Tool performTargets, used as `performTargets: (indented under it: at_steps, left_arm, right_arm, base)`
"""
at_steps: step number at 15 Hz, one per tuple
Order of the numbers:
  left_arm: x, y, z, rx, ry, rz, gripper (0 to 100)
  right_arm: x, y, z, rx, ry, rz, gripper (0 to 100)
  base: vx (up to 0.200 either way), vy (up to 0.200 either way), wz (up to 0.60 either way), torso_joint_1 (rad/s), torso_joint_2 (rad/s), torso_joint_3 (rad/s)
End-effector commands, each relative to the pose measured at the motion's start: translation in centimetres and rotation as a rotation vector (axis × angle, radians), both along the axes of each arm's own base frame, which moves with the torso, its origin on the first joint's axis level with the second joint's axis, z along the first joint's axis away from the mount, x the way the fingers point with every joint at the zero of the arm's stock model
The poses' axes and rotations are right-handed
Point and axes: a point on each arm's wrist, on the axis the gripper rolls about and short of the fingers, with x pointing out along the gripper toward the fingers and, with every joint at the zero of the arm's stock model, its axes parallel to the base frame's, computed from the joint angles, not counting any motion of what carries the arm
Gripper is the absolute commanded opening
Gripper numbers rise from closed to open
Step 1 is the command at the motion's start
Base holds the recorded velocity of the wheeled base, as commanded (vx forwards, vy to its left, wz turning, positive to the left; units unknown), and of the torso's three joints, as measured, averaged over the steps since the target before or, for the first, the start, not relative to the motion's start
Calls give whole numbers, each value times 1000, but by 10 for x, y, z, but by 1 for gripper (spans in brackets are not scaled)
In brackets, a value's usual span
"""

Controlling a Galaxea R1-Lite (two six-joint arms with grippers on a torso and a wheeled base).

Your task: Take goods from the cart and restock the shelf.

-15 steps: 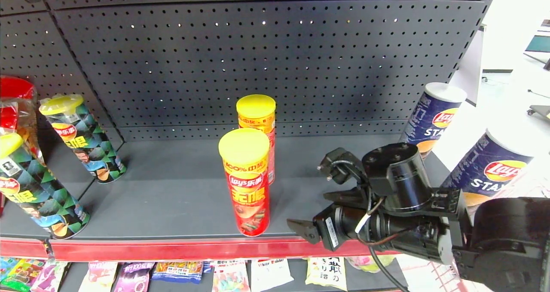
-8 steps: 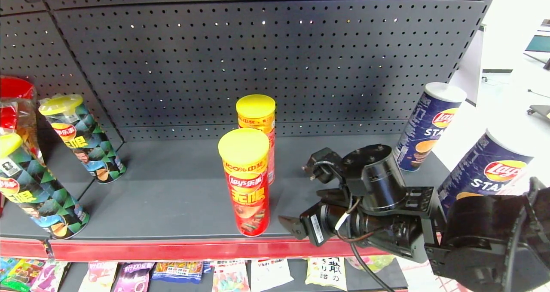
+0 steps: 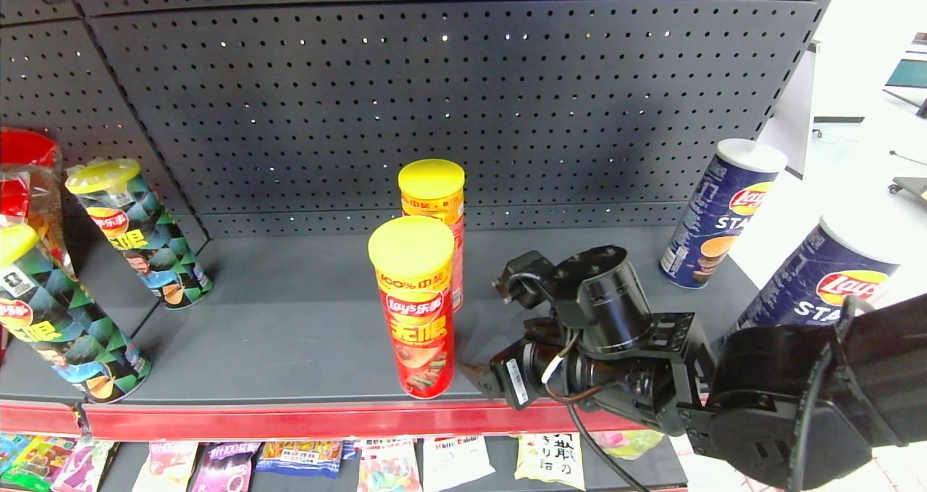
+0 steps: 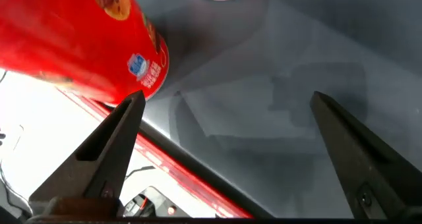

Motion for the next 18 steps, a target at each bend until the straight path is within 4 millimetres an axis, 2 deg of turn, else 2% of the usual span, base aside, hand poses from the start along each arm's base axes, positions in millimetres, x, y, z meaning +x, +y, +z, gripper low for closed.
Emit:
performTargets:
  at_steps: [1,14,16,18]
  left_arm:
    - [0,0,0,0,1,0,100]
    - [0,0,0,0,1,0,100]
    - [0,0,0,0,1,0,100]
    - [0,0,0,0,1,0,100]
  right_arm:
    - [1,3,1,3,-4,4,100]
    - [0,15,-1,3,-9,23,100]
    - [0,11,0,6,-9,14,100]
    - [-8,-4,15,31,-31,6,100]
  base:
    - [0,0,0,0,0,0]
    - [0,0,0,0,0,0]
    - [0,0,0,0,0,0]
    - [0,0,0,0,0,0]
